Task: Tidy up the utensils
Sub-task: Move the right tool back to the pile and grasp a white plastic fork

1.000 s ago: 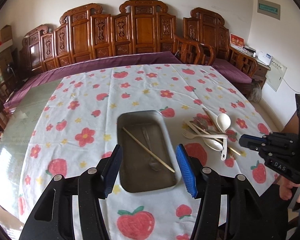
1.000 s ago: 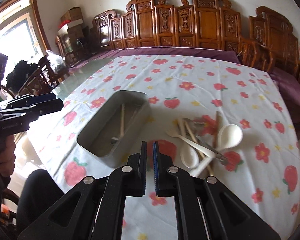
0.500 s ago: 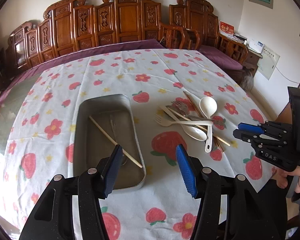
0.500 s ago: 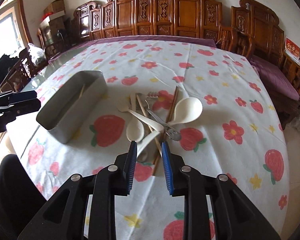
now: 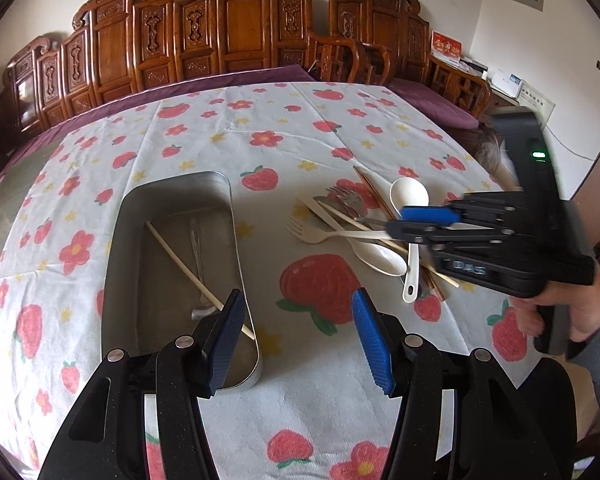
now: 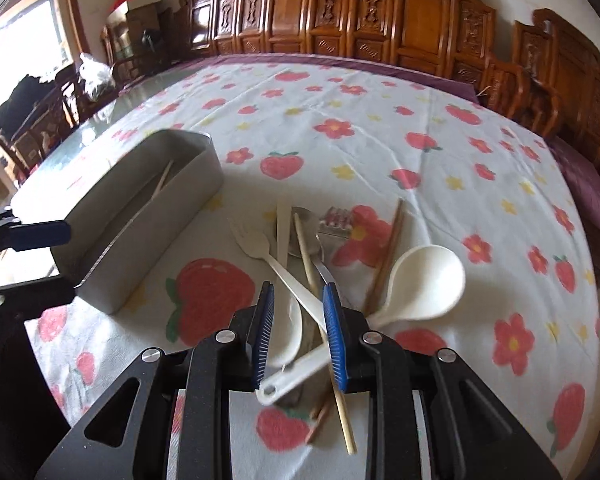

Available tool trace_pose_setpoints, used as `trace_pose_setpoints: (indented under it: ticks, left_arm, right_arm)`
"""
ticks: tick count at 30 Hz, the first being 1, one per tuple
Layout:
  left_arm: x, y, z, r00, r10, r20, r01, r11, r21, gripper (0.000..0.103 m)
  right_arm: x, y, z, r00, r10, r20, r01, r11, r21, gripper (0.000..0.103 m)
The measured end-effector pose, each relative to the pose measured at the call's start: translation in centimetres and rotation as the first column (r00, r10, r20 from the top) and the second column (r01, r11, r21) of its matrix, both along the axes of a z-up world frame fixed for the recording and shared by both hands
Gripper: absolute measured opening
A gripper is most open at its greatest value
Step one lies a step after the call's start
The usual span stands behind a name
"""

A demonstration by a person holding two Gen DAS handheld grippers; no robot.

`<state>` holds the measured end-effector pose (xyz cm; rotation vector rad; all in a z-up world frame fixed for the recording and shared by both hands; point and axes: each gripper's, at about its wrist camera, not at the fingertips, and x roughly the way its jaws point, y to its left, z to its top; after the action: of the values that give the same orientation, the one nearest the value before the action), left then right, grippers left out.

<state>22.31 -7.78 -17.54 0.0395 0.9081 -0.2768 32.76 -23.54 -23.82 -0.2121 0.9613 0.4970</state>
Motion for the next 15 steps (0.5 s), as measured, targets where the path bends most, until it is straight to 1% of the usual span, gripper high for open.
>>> trace_pose_setpoints:
  ticks: [3, 7, 12, 13, 15]
  left_arm:
    - [0.0, 0.1, 0.0, 1.000, -0.002, -0.001, 0.002, 1.000, -0.002, 0.053]
    - [0.0, 0.1, 0.0, 1.000, -0.005, 0.000, 0.005, 1.000, 0.000, 0.053]
    - [-0.1, 0.2, 0.0, 1.000, -0.003, 0.000, 0.003, 1.000, -0.002, 0.053]
    - [-0.1, 0.3, 0.0, 1.000, -0.003, 0.000, 0.003, 1.000, -0.002, 0.053]
    - [-0.1, 0.3, 0.0, 1.000, -0.004, 0.000, 0.004, 1.000, 0.000, 0.053]
  right_arm:
    - [1.2, 1.0, -1.4, 1.000, 0.019, -0.024, -0.020, 0.999, -0.030, 0.028]
    - [2.0, 1.8, -2.4, 0.998, 0.044, -0.043, -0.047, 0.997, -0.063, 0.028]
    - [1.9, 2.7, -2.9, 0.993, 0.092, -0.070, -0.098, 0.991, -0.091, 0.027]
    - [1.8, 2.8, -3.0, 0.992, 0.098, -0.074, -0.105, 0.990, -0.097, 0.026]
    - [1.6, 2.9, -2.9, 0.991, 0.105, -0.079, -0.112, 0.989, -0.092, 0.018]
